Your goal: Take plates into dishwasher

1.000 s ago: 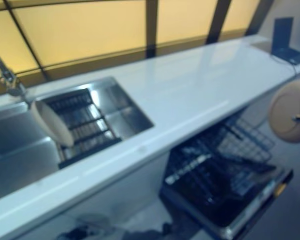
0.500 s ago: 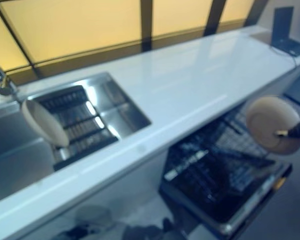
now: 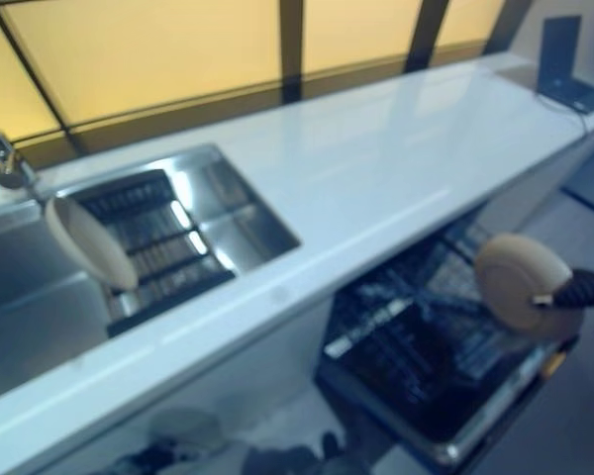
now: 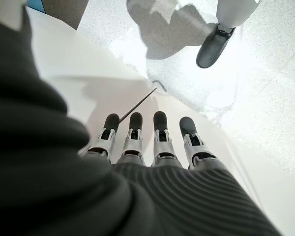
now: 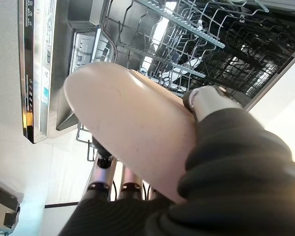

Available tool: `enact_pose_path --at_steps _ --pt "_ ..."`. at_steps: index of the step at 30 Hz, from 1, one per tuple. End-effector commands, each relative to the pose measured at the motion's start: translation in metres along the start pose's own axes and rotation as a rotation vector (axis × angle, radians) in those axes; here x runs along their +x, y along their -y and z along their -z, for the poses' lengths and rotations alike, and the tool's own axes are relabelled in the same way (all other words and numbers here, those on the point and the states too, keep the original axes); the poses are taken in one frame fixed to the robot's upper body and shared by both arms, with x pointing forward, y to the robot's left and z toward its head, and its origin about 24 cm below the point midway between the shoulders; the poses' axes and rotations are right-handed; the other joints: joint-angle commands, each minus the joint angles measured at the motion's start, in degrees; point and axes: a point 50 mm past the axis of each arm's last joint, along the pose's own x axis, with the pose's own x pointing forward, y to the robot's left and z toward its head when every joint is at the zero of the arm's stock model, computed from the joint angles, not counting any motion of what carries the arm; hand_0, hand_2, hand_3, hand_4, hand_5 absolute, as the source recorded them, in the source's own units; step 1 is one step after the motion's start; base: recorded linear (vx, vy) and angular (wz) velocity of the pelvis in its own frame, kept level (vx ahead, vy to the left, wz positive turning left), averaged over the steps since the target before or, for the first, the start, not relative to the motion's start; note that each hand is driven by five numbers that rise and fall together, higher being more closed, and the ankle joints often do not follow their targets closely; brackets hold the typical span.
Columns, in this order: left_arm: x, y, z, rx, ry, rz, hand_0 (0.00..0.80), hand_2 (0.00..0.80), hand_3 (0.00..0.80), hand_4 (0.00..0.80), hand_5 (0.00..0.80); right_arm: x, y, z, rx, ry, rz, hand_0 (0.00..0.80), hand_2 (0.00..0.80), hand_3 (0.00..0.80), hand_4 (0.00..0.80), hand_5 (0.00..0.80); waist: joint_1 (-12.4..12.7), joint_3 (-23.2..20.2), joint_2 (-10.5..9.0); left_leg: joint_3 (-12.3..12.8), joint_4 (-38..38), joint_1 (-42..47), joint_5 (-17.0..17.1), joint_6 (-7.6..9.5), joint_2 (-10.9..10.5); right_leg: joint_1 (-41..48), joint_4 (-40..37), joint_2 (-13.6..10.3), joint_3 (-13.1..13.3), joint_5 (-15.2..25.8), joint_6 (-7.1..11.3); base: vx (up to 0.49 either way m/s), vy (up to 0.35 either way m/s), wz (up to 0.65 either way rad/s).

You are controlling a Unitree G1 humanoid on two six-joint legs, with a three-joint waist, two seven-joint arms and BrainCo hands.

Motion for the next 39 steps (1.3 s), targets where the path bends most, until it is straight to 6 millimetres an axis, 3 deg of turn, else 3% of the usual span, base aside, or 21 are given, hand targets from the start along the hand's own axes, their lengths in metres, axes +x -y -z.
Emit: enact_pose_path --at_steps 1,20,39 --pt "-0.001 -0.022 -0.013 0.016 0.023 -0.049 0.000 0.000 0.000 0.000 0.000 0.010 0.007 -0.021 0.036 0.105 0.076 0.800 0.800 0.800 0.800 0.800 2.1 0.3 -2.51 -1.7 3.0 3.8 -7.1 4.20 0.2 -2.8 2.9 -1.2 -1.5 0.0 4.75 0.000 0.000 0.00" --pt "0.001 -0.015 -0.019 0.016 0.050 -0.026 0.000 0.000 0.000 0.000 0.000 0.037 -0.021 -0.056 0.042 0.181 0.010 0.800 0.800 0.800 0.800 0.800 4.1 1.6 -0.65 -3.5 1.7 3.8 -6.3 3.68 -0.5 -2.4 2.9 -2.2 -3.3 -0.7 4.51 -0.006 0.010 0.06" --pt "0.001 -0.013 -0.024 0.009 0.074 -0.016 0.000 0.000 0.000 0.000 0.000 0.067 -0.070 -0.047 0.158 0.115 -0.096 0.800 0.800 0.800 0.800 0.800 5.5 2.4 -0.04 -4.8 1.1 4.1 -5.8 3.38 -0.5 -1.8 2.6 -2.8 -4.2 -0.8 4.45 0.003 0.001 0.03"
